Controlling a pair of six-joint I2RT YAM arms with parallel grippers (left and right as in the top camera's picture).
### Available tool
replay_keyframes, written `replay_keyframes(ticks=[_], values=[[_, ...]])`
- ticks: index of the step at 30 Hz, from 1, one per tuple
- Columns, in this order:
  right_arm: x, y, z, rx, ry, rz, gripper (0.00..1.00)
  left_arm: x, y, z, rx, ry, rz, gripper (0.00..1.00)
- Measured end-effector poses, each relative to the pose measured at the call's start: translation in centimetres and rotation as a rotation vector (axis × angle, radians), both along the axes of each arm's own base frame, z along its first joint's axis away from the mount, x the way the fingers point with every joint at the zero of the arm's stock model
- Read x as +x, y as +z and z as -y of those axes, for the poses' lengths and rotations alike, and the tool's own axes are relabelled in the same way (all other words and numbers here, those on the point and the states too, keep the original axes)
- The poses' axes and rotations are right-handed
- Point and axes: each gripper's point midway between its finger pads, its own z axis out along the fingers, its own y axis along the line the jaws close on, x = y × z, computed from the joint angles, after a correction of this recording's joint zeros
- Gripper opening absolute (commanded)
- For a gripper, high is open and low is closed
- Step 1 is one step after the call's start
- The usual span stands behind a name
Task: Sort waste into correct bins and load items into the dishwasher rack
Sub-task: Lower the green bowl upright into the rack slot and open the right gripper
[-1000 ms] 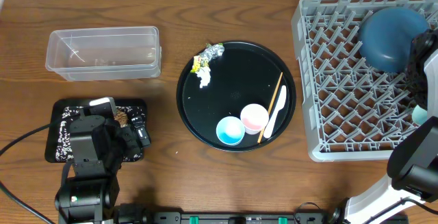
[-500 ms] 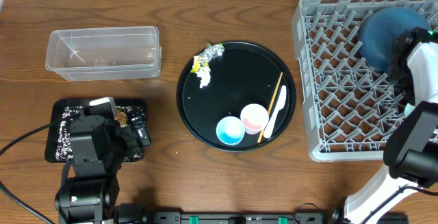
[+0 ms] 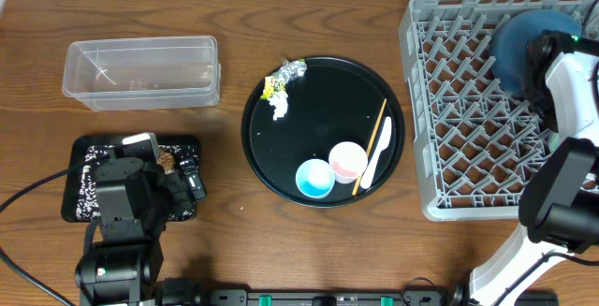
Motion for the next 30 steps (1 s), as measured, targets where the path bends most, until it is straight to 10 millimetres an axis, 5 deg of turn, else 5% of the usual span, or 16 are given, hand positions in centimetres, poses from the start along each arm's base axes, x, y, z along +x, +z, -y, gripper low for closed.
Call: replay_keyframes(ticks=[7,12,18,25,27,28,30], values=[[3.5,0.2,-2.9,0.094,0.136,0.076,0.30,0.0,0.0,0.0,0.000,0.000,0.000,0.98],[5.9,-5.2,-9.6,0.453,0.249,0.080,0.42,0.0,0.0,0.0,0.000,0.000,0.000,0.98],[6.0,-7.2,-14.0,0.702,0.313,0.058,0.43,0.0,0.0,0.0,0.000,0.000,0.000,0.98],[6.5,-6.1,-16.7,0.862,0.341,0.107,0.44,0.0,0.0,0.0,0.000,0.000,0.000,0.98],[6.7,-5.1,-17.5,0.894,0.355,0.135,0.57,0.0,0.0,0.0,0.000,0.000,0.000,0.98],[6.8,-4.4,-17.7,0.903,0.362,0.155,0.99,0.0,0.0,0.0,0.000,0.000,0.000,0.98],[7.1,-2.3,-18.1,0.914,0.398,0.214,0.99,0.0,0.0,0.0,0.000,0.000,0.000,0.98]])
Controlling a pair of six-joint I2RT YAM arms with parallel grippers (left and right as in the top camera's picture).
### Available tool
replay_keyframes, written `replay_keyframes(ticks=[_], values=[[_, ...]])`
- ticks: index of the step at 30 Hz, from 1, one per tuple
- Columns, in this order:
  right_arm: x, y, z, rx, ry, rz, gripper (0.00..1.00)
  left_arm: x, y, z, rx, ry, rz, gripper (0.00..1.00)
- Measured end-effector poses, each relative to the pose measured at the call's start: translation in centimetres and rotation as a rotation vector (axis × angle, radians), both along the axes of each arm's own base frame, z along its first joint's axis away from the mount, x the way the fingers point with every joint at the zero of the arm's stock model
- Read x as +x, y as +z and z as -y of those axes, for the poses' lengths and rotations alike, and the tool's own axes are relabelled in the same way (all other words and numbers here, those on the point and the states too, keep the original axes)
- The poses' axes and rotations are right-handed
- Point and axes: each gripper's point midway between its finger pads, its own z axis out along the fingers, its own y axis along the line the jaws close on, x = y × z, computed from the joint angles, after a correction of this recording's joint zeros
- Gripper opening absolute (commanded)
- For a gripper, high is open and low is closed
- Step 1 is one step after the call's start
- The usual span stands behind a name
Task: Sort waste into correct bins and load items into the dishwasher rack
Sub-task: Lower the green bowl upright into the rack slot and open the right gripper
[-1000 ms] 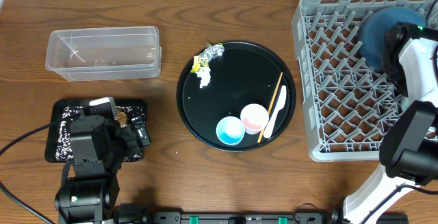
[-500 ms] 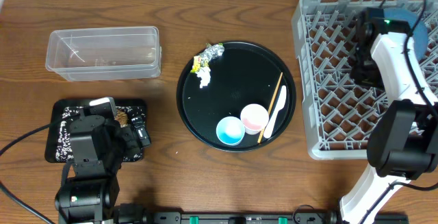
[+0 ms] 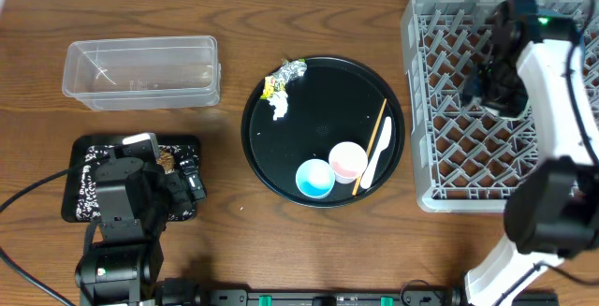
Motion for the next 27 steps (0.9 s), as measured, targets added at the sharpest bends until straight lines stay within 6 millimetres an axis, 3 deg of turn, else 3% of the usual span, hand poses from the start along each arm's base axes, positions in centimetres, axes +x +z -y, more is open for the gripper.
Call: replay_keyframes(ticks=[5,6,9,10,12,13,16,21,27], values=[[0.4,6.2,-0.3,0.000,0.009,0.207,0.99,0.0,0.0,0.0,0.000,0.000,0.000,0.98],[0.4,7.1,-0.2,-0.003,0.006,0.237,0.95,0.0,0.0,0.0,0.000,0.000,0.000,0.98],[0.8,8.9,0.4,-0.019,-0.002,0.310,0.53,0.0,0.0,0.0,0.000,0.000,0.000,0.98],[1.0,9.0,0.8,-0.022,-0.013,0.317,0.32,0.0,0.0,0.0,0.000,0.000,0.000,0.98],[1.2,8.6,1.6,-0.025,-0.034,0.312,0.12,0.0,0.0,0.0,0.000,0.000,0.000,0.98],[1.4,8.2,2.0,-0.026,-0.044,0.307,0.07,0.0,0.0,0.0,0.000,0.000,0.000,0.98],[2.1,6.8,3.1,-0.029,-0.069,0.282,0.01,0.0,0.0,0.0,0.000,0.000,0.000,0.98],[2.9,3.5,4.4,-0.032,-0.095,0.209,0.02,0.0,0.0,0.0,0.000,0.000,0.000,0.98],[2.6,1.5,6.0,-0.034,-0.132,0.151,0.15,0.0,0.0,0.0,0.000,0.000,0.000,0.98]])
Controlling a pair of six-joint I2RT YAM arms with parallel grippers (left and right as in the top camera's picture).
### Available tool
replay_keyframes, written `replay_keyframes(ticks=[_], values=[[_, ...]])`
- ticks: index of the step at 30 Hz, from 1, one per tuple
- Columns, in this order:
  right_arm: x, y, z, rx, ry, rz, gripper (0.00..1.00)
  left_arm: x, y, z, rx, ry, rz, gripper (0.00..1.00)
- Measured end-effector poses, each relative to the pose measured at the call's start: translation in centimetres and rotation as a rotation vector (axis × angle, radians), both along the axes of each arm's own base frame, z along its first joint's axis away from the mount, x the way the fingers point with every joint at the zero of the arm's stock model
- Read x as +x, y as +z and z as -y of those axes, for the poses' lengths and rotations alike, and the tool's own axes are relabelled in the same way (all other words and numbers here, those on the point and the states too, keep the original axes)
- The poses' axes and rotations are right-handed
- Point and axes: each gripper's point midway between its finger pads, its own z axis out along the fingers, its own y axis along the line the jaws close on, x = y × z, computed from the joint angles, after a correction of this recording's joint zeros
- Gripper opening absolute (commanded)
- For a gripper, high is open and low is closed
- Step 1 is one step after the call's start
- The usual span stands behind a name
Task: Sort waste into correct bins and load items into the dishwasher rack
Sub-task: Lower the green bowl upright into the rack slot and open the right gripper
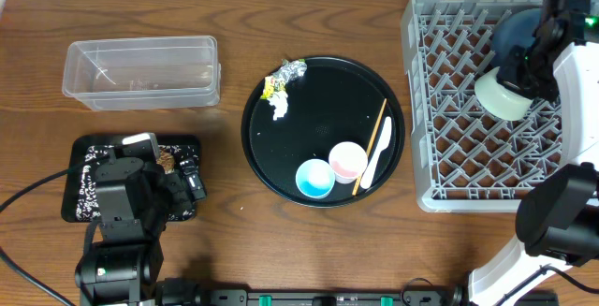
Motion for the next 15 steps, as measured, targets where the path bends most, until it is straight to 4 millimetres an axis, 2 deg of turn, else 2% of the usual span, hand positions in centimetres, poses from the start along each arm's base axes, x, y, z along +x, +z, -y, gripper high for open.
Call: replay_keyframes(ticks=[3,11,13,15], values=[[-0.45,-0.10,0.46,-0.002,-0.008,-0.015,0.27,0.00,0.00,0.00,0.000,0.000,0.000,0.98],[-0.56,-0.14,0.64,-0.009,0.005,-0.022,0.32,0.00,0.00,0.00,0.000,0.000,0.000,0.98],[-0.58,-0.16,0.64,-0.010,0.008,-0.023,0.32,0.00,0.00,0.00,0.000,0.000,0.000,0.98],[-0.59,-0.18,0.64,-0.011,0.016,-0.024,0.18,0.00,0.00,0.01,0.000,0.000,0.000,0.98]])
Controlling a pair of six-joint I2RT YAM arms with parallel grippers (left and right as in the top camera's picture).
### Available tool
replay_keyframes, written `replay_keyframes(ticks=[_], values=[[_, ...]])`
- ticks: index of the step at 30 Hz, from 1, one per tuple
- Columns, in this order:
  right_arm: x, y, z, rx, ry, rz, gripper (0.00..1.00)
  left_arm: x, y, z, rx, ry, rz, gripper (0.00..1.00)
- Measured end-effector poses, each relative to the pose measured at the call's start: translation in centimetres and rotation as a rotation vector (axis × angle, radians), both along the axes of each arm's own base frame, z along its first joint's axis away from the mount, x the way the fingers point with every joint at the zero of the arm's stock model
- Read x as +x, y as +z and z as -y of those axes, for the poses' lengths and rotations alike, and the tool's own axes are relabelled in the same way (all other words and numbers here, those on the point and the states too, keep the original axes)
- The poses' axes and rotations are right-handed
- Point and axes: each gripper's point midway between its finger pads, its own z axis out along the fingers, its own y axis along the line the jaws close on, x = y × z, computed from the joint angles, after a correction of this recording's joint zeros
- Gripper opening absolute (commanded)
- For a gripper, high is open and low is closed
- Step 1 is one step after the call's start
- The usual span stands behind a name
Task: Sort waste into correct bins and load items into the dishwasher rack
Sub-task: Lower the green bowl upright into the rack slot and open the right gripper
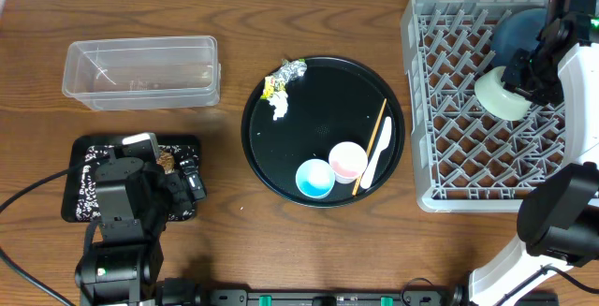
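Note:
A grey dishwasher rack [449, 156] fills the right side. In its upper right part a pale bowl [496, 97] lies on its side, with a blue dish [513, 33] behind it. My right gripper [535, 70] is at the bowl's right rim, fingers apparently apart and off it. The round black tray [318, 100] holds crumpled foil waste [288, 70], a white paper scrap [279, 108], a blue cup [314, 178], a pink cup [347, 160], a chopstick [372, 143] and a white spoon [378, 163]. My left gripper [187, 181] rests low over the speckled black bin [80, 170]; its state is unclear.
A clear plastic bin [140, 70] stands at the back left. The left arm's body [122, 222] covers much of the speckled bin. The right arm's white link [576, 109] hangs over the rack's right edge.
My right gripper has shifted slightly right and toward the front, off the pale bowl. The bowl stays in the same spot in the rack. The left arm has not moved.
At first my right arm was at the rack's right edge beside the blue dish, no pale bowl showing. Then it reached over the rack's upper middle. After that the pale bowl lay in the rack under the gripper, which now sits just beside it.

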Motion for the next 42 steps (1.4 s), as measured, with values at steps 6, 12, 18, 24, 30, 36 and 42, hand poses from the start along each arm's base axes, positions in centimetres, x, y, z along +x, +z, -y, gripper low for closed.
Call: replay_keyframes(ticks=[6,12,18,24,30,36,42], values=[[0.7,0.2,0.4,-0.021,0.007,0.027,0.01,0.0,0.0,0.0,0.000,0.000,0.000,0.98],[1.7,0.4,0.7,-0.036,0.006,0.071,0.01,0.0,0.0,0.0,0.000,0.000,0.000,0.98],[1.4,-0.7,0.7,-0.034,0.005,0.051,0.03,0.0,0.0,0.0,0.000,0.000,0.000,0.98],[0.9,-2.8,0.9,-0.045,0.005,0.030,0.01,0.0,0.0,0.0,0.000,0.000,0.000,0.98],[-0.8,-3.2,0.1,-0.008,0.011,-0.035,0.01,0.0,0.0,0.0,0.000,0.000,0.000,0.98],[-1.7,-1.8,-1.8,0.090,0.028,-0.057,0.02,0.0,0.0,0.0,0.000,0.000,0.000,0.98],[-1.8,3.9,-2.9,0.126,0.047,0.043,0.07,0.0,0.0,0.0,0.000,0.000,0.000,0.98]])
